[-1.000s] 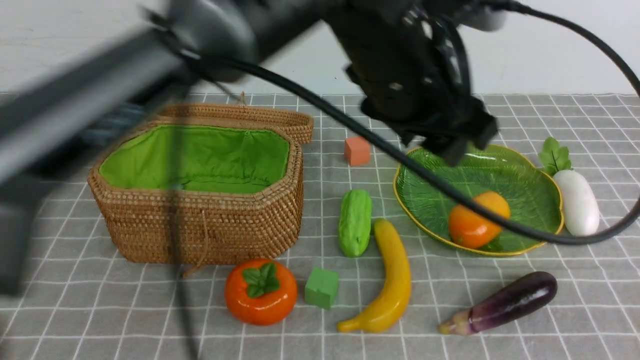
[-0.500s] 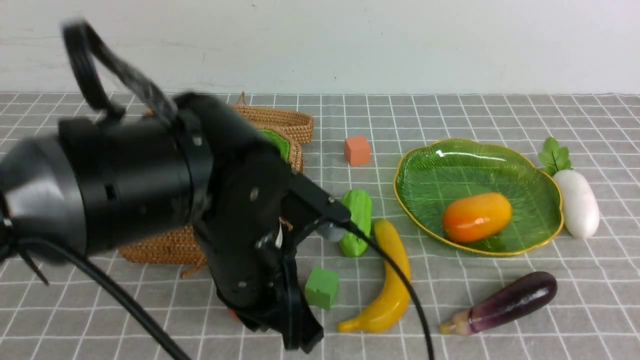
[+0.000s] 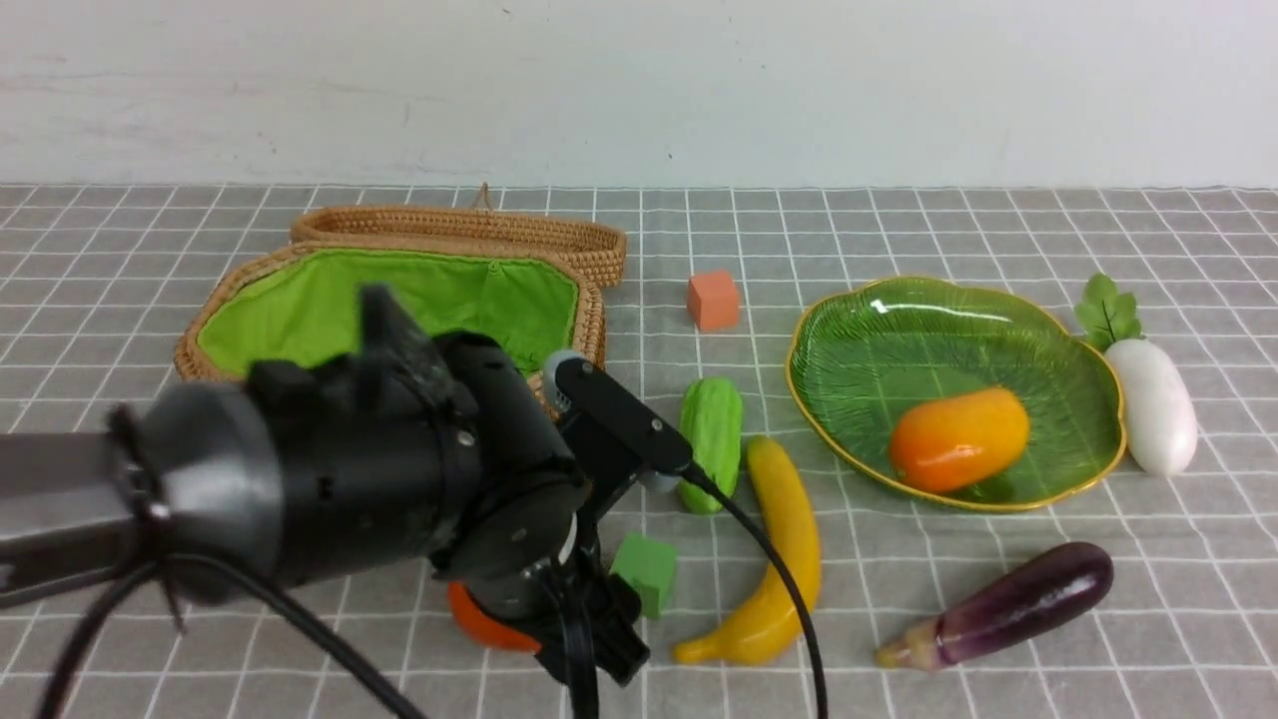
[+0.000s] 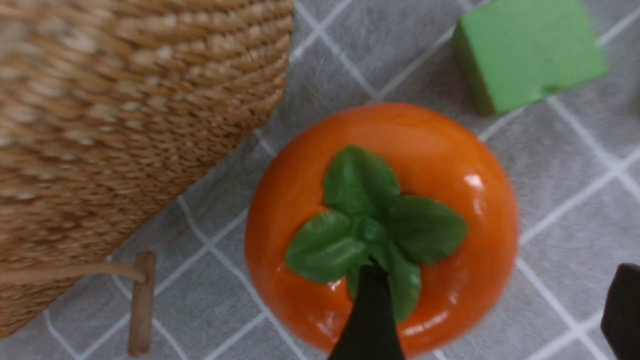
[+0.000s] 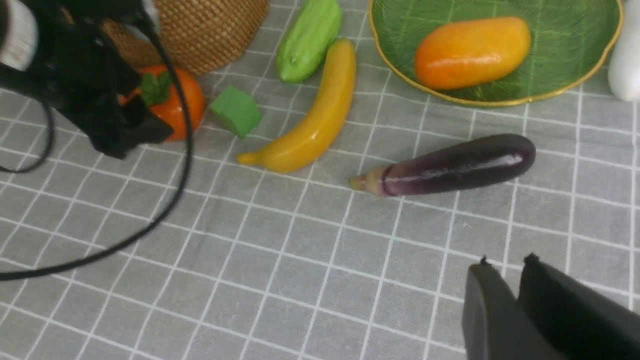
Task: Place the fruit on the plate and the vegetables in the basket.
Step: Grab a tomato with your left arm and place it on the plate on the right.
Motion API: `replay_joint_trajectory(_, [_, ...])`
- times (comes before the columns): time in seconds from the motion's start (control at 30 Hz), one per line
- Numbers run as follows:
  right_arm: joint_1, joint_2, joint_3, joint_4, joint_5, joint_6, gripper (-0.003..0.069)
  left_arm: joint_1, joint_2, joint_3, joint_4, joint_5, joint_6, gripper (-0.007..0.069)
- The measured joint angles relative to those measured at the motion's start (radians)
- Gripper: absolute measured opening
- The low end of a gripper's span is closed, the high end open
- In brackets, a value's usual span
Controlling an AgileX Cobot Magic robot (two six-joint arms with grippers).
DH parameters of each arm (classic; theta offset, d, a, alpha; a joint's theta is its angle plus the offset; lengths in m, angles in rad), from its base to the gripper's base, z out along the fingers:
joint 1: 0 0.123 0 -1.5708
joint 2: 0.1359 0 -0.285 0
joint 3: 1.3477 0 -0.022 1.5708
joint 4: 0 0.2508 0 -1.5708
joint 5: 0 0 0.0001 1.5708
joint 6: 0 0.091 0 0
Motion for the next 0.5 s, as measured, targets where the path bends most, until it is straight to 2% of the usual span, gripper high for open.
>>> replay_joint_trajectory(0.27, [0.000,0.000,0.000,0.022,-0.023,-0.006,0.0106,0.002,0.086,-0.004,0.226,-0.039,-0.160,0.0578])
replay_joint_trajectory(0.33, [0.000,0.000,0.000,0.025,-0.023,-0.007,0.0108,0.002,0.093,-0.004,0.252,-0.047,-0.211,0.0578])
replay_joint_trajectory(0.5, [0.000,0.000,0.000,0.031,-0.024,-0.009,0.0108,0.002,0.099,-0.004,0.268,-0.059,-0.243,0.0563])
